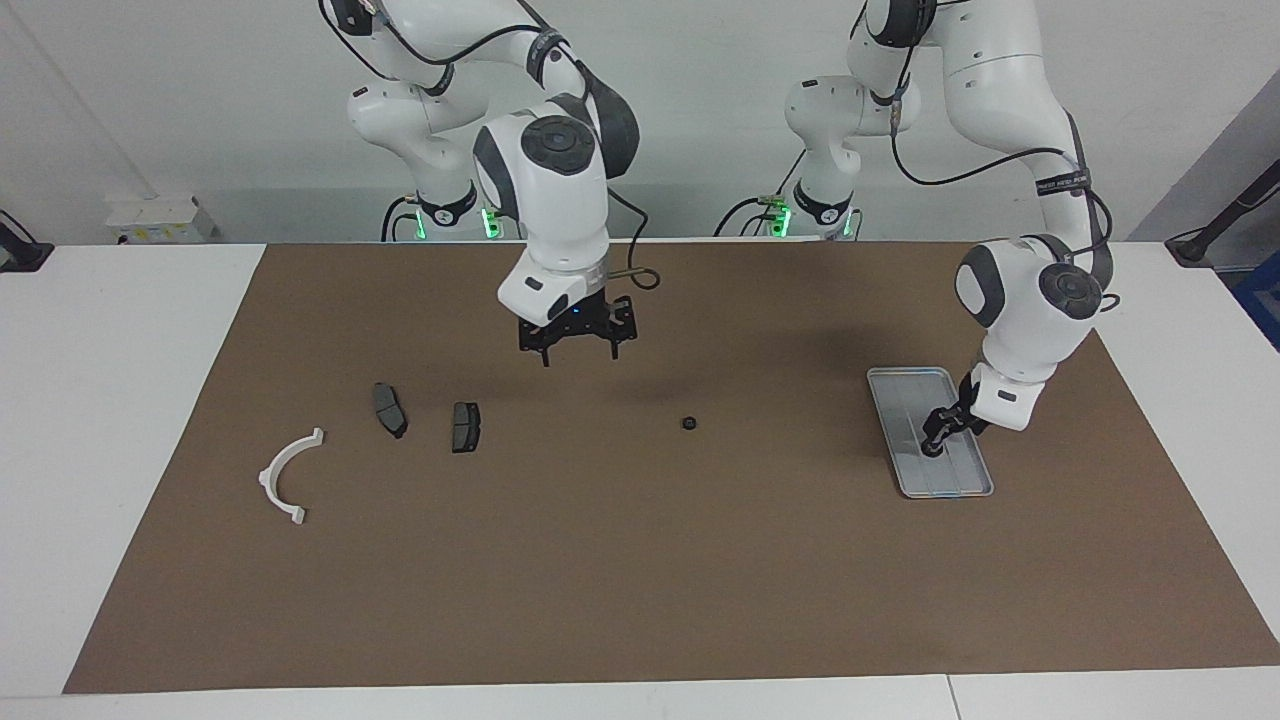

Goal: Place bearing gear from tray to pile

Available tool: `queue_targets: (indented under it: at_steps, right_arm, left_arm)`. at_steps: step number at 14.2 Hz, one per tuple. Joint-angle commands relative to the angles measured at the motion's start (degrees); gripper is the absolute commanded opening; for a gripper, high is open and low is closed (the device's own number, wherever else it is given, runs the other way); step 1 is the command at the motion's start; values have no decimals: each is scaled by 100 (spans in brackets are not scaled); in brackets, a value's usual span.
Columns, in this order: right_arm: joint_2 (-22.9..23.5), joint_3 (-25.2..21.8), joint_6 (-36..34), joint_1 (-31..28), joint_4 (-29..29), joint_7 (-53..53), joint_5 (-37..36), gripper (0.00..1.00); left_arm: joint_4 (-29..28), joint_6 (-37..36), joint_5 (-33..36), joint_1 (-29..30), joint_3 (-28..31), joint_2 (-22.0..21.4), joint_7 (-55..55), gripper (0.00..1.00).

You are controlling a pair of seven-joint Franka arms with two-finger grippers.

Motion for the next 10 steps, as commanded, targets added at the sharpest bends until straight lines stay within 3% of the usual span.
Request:
queue_targets:
  at_steps: [1,3,7,10]
  right_arm:
    - [427,-23,267,307,222,550,-170,100]
    - [821,-23,286,343,598,752,-293,100]
    - [1859,-23,-39,633,1943,1060,-338,100]
    - [2009,-23,83,695,1980,1061,-346,100]
  left_arm:
    - [-18,303,70,68,-62,115,-7,77]
    - [-9,313,26,15,-62,124,-60,77]
    - [-18,330,26,-125,-71,133,-446,73]
    - [-97,453,26,-178,-71,194,-491,73]
